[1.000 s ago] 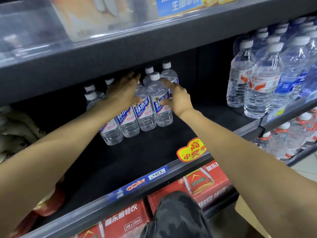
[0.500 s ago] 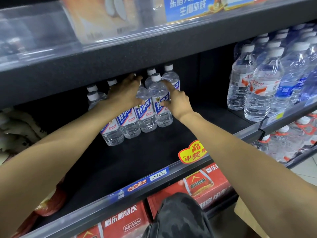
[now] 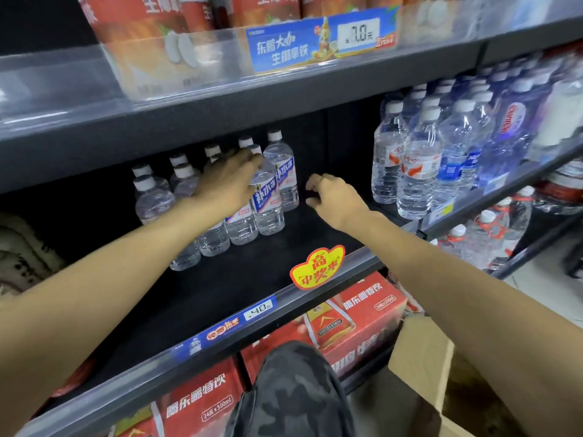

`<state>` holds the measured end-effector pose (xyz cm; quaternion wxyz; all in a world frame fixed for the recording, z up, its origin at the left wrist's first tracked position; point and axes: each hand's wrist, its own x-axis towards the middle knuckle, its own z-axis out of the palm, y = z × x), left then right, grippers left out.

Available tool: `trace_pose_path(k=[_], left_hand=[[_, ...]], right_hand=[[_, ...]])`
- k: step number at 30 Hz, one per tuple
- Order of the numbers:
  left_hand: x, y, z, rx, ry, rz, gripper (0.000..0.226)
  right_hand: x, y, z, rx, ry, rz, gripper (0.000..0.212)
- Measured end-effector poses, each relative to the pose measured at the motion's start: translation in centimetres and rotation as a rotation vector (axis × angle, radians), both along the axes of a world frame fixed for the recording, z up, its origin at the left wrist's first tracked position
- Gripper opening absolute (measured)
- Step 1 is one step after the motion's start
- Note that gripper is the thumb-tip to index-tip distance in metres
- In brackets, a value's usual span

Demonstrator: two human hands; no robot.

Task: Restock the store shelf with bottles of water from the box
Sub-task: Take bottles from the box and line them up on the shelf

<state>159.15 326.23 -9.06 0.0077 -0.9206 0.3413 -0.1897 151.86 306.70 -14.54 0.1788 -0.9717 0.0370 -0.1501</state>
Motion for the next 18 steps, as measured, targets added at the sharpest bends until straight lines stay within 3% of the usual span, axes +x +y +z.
trace_pose_path(k=[18], left_hand=[[-13.2,-16.6,-3.0,0.104,-0.006,-0.402,0.034]], right_hand=[[-21.6,-14.7,-2.2,-0.23,0.196,-0.358,0.03]])
